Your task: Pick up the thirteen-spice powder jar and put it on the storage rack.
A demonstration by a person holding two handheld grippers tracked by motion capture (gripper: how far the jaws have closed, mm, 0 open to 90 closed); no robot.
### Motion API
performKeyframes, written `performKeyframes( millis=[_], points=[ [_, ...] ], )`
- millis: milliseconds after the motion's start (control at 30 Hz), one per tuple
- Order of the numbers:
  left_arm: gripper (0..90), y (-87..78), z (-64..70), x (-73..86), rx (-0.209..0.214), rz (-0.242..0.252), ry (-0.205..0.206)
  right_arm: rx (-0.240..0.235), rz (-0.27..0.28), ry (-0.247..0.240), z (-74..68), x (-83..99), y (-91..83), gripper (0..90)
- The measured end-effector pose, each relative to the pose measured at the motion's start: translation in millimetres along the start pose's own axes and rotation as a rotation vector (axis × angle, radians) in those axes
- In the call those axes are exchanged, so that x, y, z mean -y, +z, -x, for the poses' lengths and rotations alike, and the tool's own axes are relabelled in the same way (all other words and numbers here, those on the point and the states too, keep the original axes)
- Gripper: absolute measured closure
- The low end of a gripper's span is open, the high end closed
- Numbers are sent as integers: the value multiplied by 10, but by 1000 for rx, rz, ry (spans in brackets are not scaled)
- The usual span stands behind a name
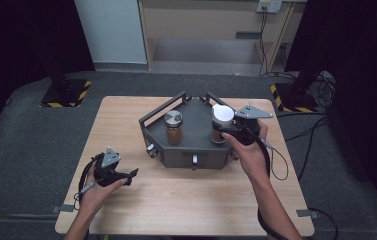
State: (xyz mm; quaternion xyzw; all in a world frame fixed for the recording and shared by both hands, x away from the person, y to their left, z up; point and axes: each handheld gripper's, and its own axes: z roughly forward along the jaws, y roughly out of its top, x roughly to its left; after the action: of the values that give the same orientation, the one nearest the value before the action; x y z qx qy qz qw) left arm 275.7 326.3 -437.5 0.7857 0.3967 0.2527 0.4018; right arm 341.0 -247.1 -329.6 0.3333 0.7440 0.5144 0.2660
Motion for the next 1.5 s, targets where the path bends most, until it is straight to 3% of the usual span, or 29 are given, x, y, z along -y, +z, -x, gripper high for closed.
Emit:
performKeyframes(
  millis=[933,1500],
  points=[
    [21,-2,3,-6,3,-3,5,-22,-6,19,54,-13,9,294],
    [21,-5,4,-8,1,-4,6,-11,-18,3,11,-33,40,267]
  ],
)
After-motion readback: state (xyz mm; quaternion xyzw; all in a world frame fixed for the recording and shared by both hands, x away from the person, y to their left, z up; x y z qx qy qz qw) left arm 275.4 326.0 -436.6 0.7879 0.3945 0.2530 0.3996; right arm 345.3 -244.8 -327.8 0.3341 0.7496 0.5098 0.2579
